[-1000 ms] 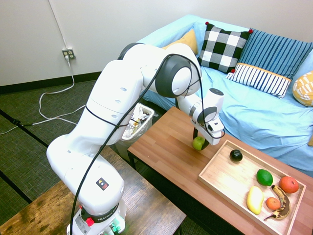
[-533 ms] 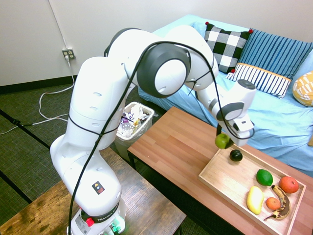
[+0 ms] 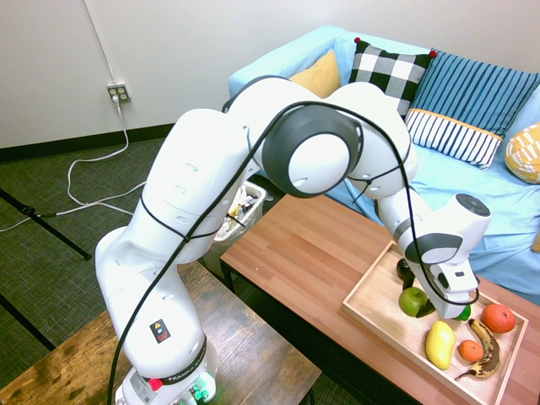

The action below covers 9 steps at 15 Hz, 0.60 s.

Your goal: Put the apple in the tray

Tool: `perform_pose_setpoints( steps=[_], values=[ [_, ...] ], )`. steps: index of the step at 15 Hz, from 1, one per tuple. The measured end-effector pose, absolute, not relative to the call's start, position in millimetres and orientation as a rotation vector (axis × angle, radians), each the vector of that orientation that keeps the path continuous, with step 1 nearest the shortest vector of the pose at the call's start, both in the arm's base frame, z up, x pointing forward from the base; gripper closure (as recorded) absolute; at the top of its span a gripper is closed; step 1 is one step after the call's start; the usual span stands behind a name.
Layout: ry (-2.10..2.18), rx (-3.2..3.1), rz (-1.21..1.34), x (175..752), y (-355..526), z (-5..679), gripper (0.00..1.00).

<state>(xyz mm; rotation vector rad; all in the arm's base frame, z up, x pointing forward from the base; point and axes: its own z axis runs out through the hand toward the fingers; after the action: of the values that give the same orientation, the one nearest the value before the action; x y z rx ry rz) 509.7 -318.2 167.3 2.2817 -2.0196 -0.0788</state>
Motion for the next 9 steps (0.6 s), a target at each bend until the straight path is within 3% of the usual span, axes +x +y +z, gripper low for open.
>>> perform_pose_setpoints(
  steps=[9],
  values=[
    [-2.032, 2.271, -0.11, 526, -332, 118, 1.0]
  ],
)
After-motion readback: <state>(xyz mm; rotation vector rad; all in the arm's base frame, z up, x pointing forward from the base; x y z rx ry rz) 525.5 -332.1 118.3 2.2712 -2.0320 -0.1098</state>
